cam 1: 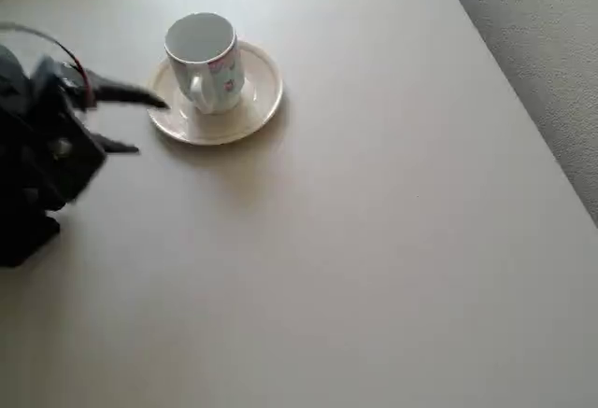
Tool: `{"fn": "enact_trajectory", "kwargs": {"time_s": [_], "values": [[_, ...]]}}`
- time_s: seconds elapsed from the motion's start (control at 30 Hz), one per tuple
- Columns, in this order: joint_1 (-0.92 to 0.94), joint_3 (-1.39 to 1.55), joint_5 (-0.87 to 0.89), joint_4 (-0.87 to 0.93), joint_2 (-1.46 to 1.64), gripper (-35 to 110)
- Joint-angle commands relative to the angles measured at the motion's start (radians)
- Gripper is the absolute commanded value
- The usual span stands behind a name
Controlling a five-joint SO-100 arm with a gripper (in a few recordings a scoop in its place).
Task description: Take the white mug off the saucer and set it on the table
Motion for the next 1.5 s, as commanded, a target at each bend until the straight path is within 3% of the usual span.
{"fn": "enact_trajectory", "kwargs": {"time_s": [0.0,0.13,0.37,1.0,1.47], "values": [[-0.135,-0.663,0.138,0.224,-0.554,28],[-0.21,-0.853,0.224,0.242,-0.847,28],[-0.253,-0.842,0.236,0.153,-1.146,28],[-0.365,-0.584,0.25,-0.087,-1.249,27],[-0.383,-0.571,0.252,-0.227,-1.422,22]]}}
